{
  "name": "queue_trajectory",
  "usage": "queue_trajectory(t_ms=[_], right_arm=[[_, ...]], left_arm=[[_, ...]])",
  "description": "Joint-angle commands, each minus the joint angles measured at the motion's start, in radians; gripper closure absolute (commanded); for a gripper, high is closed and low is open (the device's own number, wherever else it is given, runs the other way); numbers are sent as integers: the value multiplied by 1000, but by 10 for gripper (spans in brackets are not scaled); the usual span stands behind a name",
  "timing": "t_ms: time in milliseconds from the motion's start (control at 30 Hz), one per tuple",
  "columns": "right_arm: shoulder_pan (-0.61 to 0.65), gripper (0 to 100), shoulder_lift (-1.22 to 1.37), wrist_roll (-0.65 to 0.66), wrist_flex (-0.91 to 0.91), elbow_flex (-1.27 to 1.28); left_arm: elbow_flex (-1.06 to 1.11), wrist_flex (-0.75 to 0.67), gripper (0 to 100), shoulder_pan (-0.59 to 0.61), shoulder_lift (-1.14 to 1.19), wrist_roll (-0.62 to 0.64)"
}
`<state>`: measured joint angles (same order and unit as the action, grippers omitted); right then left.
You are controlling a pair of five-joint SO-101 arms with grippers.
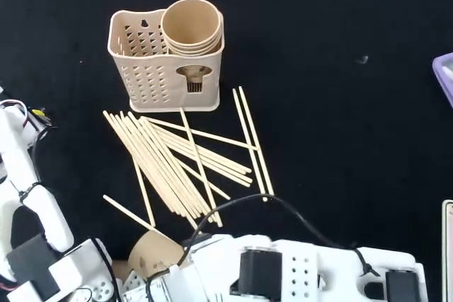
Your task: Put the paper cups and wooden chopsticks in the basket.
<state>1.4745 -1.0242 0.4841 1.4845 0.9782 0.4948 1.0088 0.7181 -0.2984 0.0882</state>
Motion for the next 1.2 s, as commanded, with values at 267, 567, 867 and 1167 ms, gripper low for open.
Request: queue_trajectory(t_ms=[267, 567, 867, 1167], right_arm=[[-155, 745, 7, -2, -250, 147], [-273, 982, 4, 2, -250, 56], [-519, 988, -171, 132, -249, -8], [-855, 988, -323, 132, -253, -61]], left_arm=[[-15, -17, 759, 160, -37, 250], [-15, -18, 759, 154, -37, 250], [-15, -18, 759, 153, -28, 245], [-7, -18, 759, 145, -28, 245]])
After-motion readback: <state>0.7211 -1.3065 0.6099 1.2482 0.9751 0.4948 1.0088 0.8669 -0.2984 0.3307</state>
